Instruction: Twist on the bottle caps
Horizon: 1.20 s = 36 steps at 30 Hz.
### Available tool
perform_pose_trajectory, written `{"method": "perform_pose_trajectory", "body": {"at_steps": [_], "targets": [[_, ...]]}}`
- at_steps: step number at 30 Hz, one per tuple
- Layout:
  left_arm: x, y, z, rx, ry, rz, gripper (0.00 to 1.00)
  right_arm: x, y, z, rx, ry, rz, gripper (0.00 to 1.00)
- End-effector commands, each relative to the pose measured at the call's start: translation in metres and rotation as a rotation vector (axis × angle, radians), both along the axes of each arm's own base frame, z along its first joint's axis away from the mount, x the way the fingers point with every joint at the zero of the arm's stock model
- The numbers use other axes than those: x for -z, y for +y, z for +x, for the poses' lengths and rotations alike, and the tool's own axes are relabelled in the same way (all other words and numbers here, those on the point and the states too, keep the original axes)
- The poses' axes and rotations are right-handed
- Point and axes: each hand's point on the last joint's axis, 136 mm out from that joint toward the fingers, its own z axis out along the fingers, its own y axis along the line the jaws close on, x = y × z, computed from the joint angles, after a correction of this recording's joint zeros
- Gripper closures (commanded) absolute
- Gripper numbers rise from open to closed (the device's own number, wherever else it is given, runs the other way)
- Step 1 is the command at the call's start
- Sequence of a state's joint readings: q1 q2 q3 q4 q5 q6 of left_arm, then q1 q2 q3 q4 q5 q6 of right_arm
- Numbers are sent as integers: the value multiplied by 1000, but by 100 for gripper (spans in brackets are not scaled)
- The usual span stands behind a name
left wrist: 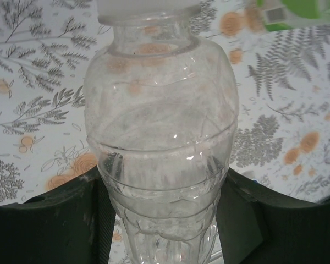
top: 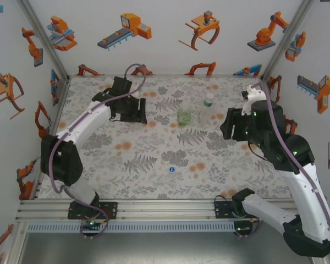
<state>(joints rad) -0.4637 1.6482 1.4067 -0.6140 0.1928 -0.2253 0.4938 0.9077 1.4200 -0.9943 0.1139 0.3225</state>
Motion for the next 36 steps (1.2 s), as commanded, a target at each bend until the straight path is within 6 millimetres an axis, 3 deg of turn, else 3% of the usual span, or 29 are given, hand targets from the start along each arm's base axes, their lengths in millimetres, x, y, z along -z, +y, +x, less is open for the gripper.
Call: {"method": "perform_pose_trajectory", "body": {"at_steps": [1,6,11,22,27,36], "targets": [[-39,-16,-12,165,-143,-94,100,0,23,-7,-104,11,110,47],[-71,-21,-39,319,-286,-141,100,24,44,-8,-158,94,200,51],[-91,-27,-70,507,-438,-190,100,44,60,-9,-195,154,253,54],[-94,-32,-113,728,-657,-230,100,95,84,-21,-210,254,153,55],[-97,-23,-121,719,-733,-192,100,118,104,-28,-232,284,81,56],[-121,-17,-140,734,-844,-184,100,164,130,-31,-239,359,-20,56]]}}
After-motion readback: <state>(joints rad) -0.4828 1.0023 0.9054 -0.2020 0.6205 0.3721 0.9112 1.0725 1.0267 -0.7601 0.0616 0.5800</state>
